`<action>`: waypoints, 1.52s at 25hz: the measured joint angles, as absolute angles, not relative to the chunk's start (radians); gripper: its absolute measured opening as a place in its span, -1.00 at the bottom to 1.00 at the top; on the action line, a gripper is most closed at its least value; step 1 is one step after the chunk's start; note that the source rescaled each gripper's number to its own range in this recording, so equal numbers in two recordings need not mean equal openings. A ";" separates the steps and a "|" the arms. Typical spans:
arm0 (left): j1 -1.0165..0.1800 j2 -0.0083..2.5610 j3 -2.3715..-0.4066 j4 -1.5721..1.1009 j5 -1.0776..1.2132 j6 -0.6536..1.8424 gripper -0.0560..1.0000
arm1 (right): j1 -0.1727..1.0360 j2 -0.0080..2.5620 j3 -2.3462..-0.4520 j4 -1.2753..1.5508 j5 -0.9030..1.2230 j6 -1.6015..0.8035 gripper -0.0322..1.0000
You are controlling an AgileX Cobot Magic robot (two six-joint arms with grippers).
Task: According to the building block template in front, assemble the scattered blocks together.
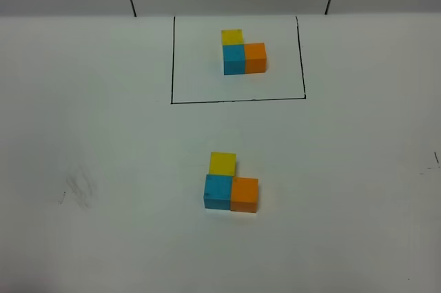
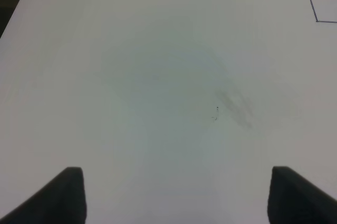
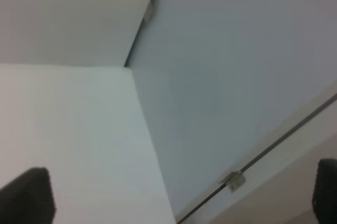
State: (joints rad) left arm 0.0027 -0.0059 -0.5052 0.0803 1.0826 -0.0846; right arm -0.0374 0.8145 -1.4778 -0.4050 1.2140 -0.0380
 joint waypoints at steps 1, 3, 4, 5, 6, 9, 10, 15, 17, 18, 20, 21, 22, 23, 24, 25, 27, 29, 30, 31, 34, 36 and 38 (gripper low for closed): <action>0.003 -0.006 -0.505 0.080 1.083 -0.085 0.24 | -0.037 0.744 -1.434 -0.385 1.214 -0.042 1.00; 0.003 -0.006 -0.505 0.080 1.083 -0.085 0.24 | -0.037 0.629 -1.341 -0.356 1.215 -0.045 1.00; 0.003 -0.006 -0.505 0.080 1.083 -0.085 0.24 | -0.037 0.563 -1.284 -0.341 1.216 -0.046 1.00; 0.003 -0.006 -0.505 0.080 1.083 -0.085 0.24 | -0.037 0.498 -1.236 -0.328 1.213 -0.046 1.00; 0.003 -0.006 -0.505 0.080 1.083 -0.085 0.24 | -0.037 0.446 -1.179 -0.307 1.203 -0.046 1.00; 0.003 -0.006 -0.505 0.080 1.083 -0.085 0.24 | -0.037 0.270 -1.027 -0.241 1.137 -0.047 1.00; 0.003 -0.006 -0.505 0.080 1.083 -0.085 0.24 | -0.037 0.225 -0.978 -0.216 1.115 -0.047 1.00; 0.003 -0.006 -0.505 0.080 1.083 -0.085 0.24 | -0.037 0.041 -0.773 -0.180 1.068 -0.008 1.00; 0.003 -0.006 -0.505 0.080 1.083 -0.085 0.24 | -0.037 0.009 -0.707 -0.185 1.066 0.031 1.00; 0.003 -0.006 -0.505 0.080 1.083 -0.085 0.24 | -0.037 -0.002 -0.670 -0.186 1.066 0.052 1.00; 0.003 -0.006 -0.505 0.080 1.083 -0.085 0.24 | -0.037 -0.005 -0.627 -0.180 1.067 0.083 1.00; 0.003 -0.006 -0.505 0.080 1.083 -0.085 0.24 | -0.037 -0.006 -0.603 -0.167 1.071 0.088 1.00; 0.003 -0.006 -0.505 0.080 1.083 -0.085 0.24 | -0.037 -0.006 -0.589 -0.159 1.071 0.092 1.00; 0.003 -0.006 -0.505 0.080 1.083 -0.085 0.24 | -0.037 -0.007 -0.576 -0.152 1.071 0.093 1.00; 0.003 -0.006 -0.505 0.080 1.083 -0.085 0.24 | -0.037 -0.007 -0.566 -0.149 1.071 0.094 1.00; 0.003 -0.006 -0.505 0.080 1.083 -0.085 0.24 | -0.037 -0.007 -0.553 -0.145 1.072 0.095 0.99; 0.003 -0.006 -0.505 0.080 1.083 -0.085 0.24 | -0.037 -0.007 -0.533 -0.139 1.081 0.095 0.99; 0.003 -0.006 -0.505 0.080 1.083 -0.085 0.24 | -0.037 -0.007 -0.519 -0.137 1.090 0.095 0.99; 0.003 -0.006 -0.505 0.080 1.083 -0.085 0.24 | -0.037 -0.007 -0.518 -0.136 1.090 0.095 0.99; 0.003 -0.006 -0.505 0.080 1.083 -0.085 0.24 | -0.037 -0.007 -0.518 -0.135 1.090 0.095 0.98; 0.003 -0.006 -0.505 0.080 1.083 -0.085 0.24 | -0.037 -0.007 -0.509 -0.133 1.085 0.095 0.95; 0.003 -0.006 -0.505 0.080 1.083 -0.085 0.24 | -0.037 -0.007 -0.504 -0.133 1.079 0.095 0.91; 0.003 -0.006 -0.505 0.080 1.083 -0.085 0.24 | -0.037 -0.007 -0.503 -0.129 1.078 0.094 0.85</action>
State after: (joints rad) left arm 0.0027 -0.0059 -0.5052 0.0803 1.0826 -0.0846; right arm -0.0374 -0.0075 -0.5033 -0.1287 1.0779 0.0940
